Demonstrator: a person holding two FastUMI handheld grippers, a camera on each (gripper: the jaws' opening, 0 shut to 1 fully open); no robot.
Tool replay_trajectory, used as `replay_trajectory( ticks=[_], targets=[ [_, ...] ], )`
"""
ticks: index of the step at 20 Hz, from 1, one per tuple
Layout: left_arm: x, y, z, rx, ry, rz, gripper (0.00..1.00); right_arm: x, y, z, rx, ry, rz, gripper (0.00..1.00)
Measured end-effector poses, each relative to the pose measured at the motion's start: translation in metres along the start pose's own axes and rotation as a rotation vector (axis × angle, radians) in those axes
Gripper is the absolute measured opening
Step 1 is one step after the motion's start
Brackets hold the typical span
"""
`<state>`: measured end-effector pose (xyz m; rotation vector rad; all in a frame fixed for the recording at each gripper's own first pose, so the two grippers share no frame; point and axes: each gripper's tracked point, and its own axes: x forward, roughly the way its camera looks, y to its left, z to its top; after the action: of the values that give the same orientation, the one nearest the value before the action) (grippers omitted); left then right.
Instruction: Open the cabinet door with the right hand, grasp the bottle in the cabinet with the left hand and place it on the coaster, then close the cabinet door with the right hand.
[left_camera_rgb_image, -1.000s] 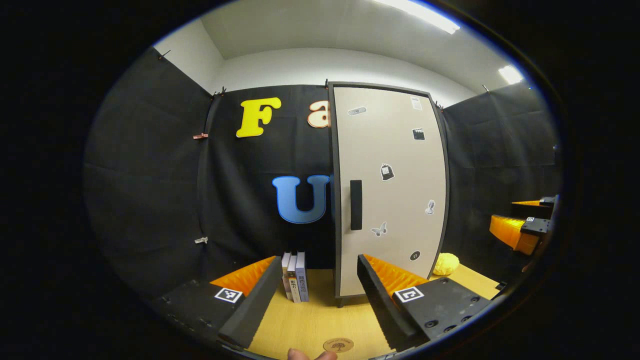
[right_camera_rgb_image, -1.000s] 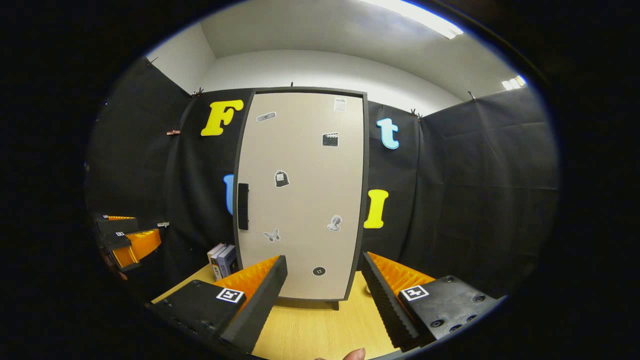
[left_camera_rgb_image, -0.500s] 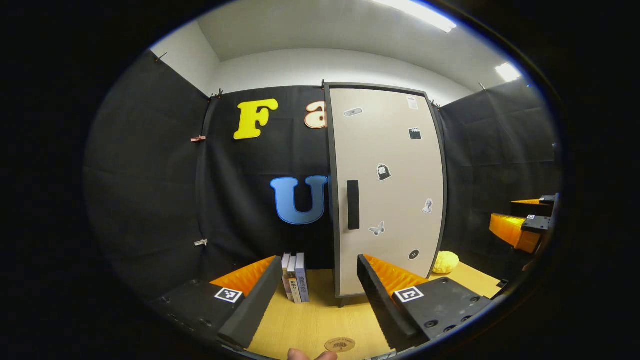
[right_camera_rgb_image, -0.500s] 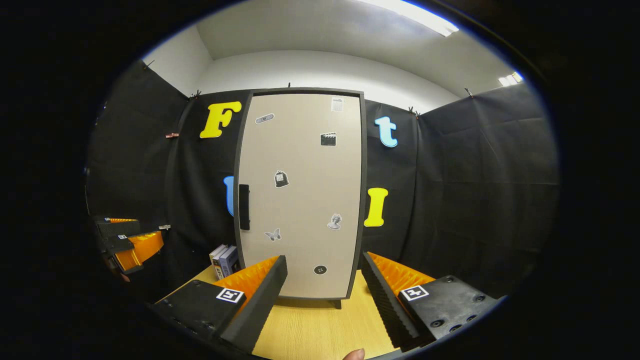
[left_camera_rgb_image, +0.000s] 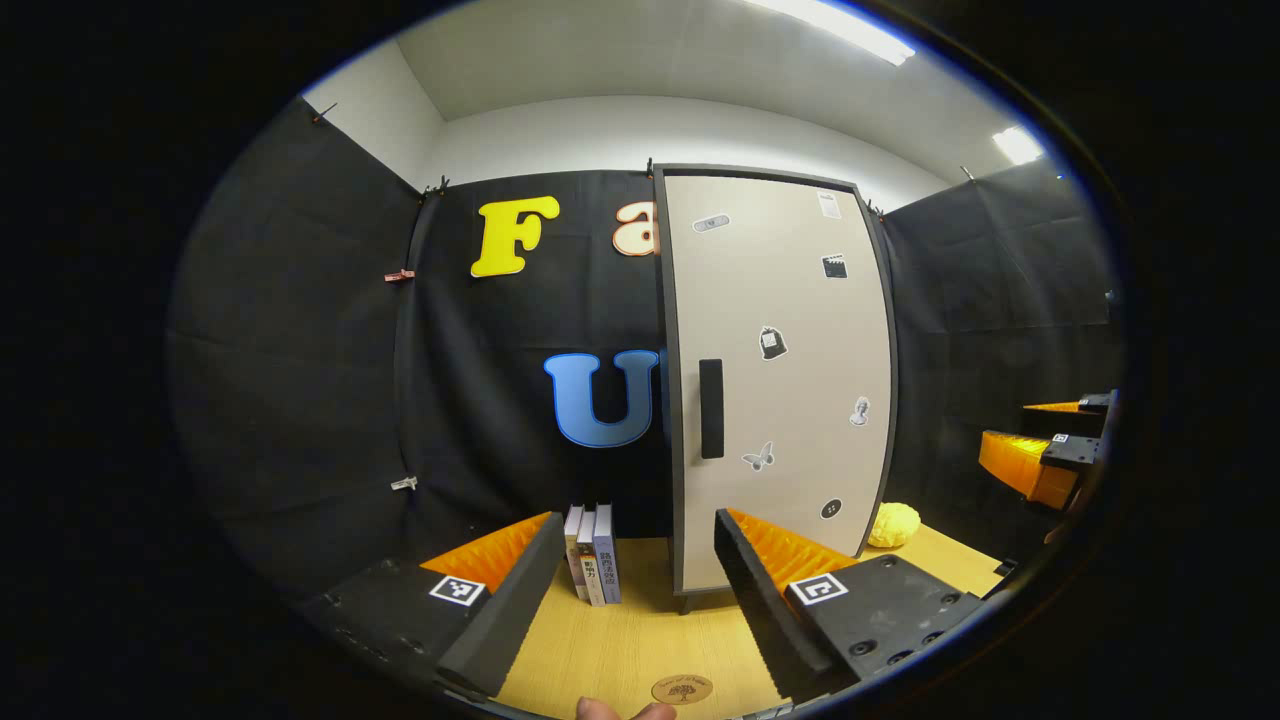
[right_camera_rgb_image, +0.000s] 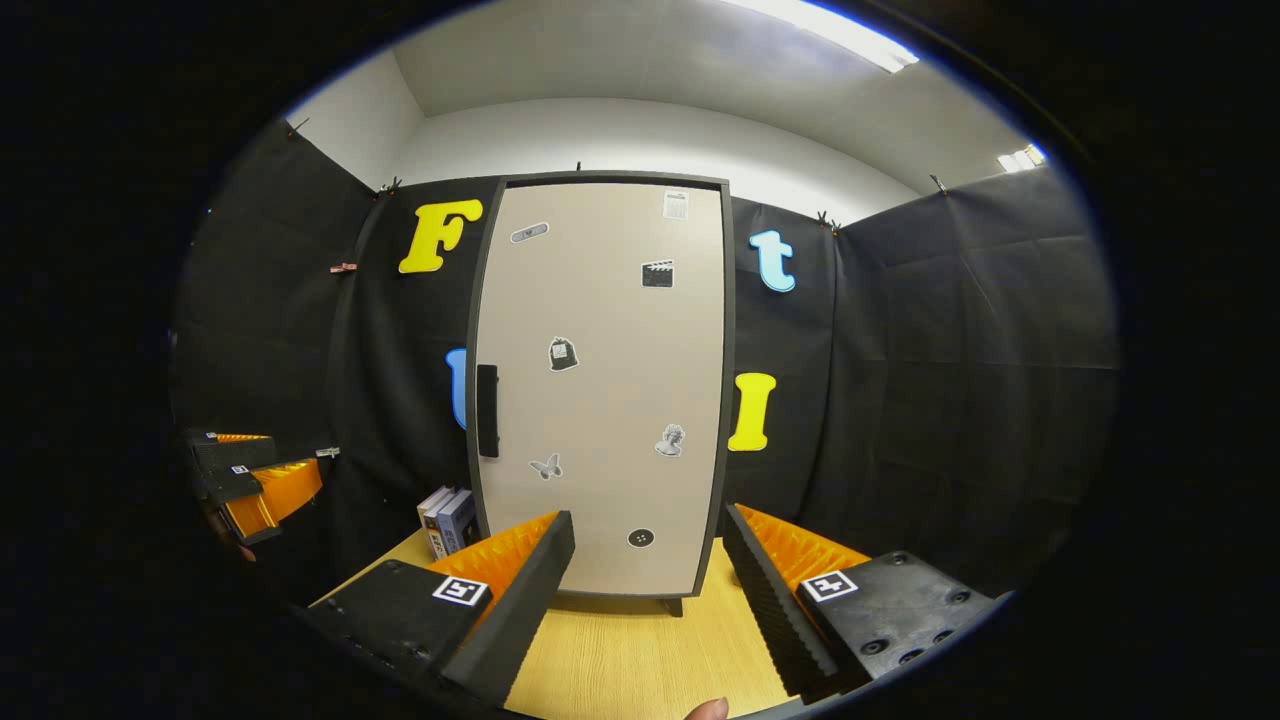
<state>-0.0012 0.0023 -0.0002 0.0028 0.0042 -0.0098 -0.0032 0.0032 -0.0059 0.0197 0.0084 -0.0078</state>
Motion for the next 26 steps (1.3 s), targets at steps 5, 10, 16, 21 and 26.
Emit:
replay_trajectory(
  ticks=[5, 10, 16, 21, 26],
  targets=[
    [0.001, 0.006, 0.002, -0.003, -0.009, -0.002, 0.94, 0.006, 0.011, 0.003, -0.005, -0.005, 0.013, 0.97],
    [0.000, 0.020, -0.006, -0.017, 0.004, -0.001, 0.92, 0.034, 0.046, 0.017, 0.010, -0.032, 0.060, 0.97],
    [-0.005, 0.053, -0.034, -0.041, 0.048, 0.037, 0.94, 0.097, 0.111, 0.024, 0.023, -0.047, 0.125, 0.97],
    [-0.010, 0.076, -0.053, -0.026, 0.069, 0.070, 0.95, 0.159, 0.162, 0.029, 0.015, -0.066, 0.161, 0.97],
    [-0.014, 0.089, -0.065, -0.052, 0.084, 0.078, 0.95, 0.216, 0.200, 0.022, 0.063, -0.042, 0.159, 0.97]
  ],
)
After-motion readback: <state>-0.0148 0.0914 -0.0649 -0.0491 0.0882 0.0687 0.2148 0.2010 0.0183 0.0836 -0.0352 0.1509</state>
